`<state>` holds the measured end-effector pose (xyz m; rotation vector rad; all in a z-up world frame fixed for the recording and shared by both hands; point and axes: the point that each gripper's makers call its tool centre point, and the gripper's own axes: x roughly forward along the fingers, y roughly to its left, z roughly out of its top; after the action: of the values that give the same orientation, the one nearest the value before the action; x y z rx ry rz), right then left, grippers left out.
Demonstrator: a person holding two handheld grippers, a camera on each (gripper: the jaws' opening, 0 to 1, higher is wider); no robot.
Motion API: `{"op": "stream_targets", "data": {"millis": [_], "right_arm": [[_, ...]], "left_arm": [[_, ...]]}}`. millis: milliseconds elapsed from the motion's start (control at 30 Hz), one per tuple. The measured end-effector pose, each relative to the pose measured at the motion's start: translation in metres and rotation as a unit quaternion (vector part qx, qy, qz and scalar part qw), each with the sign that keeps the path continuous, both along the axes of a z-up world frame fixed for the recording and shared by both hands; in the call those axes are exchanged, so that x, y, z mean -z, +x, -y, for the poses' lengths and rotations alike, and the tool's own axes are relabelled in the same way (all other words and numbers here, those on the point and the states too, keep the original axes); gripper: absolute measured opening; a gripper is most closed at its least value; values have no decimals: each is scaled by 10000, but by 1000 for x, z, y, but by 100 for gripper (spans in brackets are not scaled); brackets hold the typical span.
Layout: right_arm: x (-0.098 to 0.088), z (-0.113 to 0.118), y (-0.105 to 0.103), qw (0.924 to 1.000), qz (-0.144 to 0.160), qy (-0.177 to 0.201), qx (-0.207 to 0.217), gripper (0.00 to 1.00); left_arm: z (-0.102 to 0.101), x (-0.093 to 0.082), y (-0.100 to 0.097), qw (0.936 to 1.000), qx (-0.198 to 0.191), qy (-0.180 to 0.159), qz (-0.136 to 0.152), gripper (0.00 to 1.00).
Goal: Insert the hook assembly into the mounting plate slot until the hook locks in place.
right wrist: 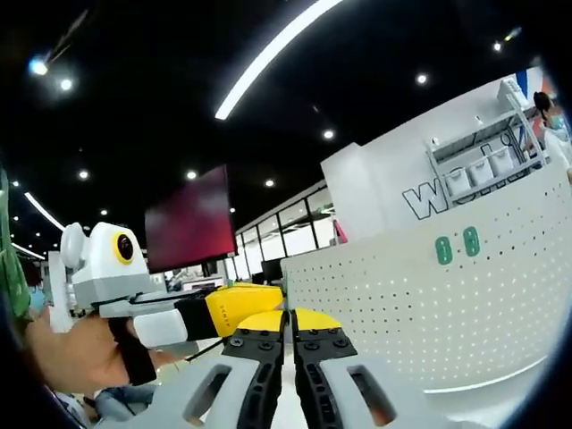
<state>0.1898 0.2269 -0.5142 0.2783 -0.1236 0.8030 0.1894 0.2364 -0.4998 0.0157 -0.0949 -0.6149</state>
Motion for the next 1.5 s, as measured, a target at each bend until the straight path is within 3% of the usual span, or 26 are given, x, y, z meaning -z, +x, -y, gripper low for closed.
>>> {"op": "stream_targets", "data": {"millis": [300,633,1000,1500], "right_arm": [[6,1,0,9998,-6,-172,31,5],[24,15,-3,9981,-192,-585,16,12],[42,29,-15,9927,-266,-1162,-167,36],[50,46,-27,9862,-360,-1566,-385,63]], "left_arm": [[5,0,0,10000,24,45,29,3],[6,4,2,10000,35,84,-10,3],[13,9,5,9999,108,80,-72,3],[18,23,18,9996,131,68,-220,3]]}}
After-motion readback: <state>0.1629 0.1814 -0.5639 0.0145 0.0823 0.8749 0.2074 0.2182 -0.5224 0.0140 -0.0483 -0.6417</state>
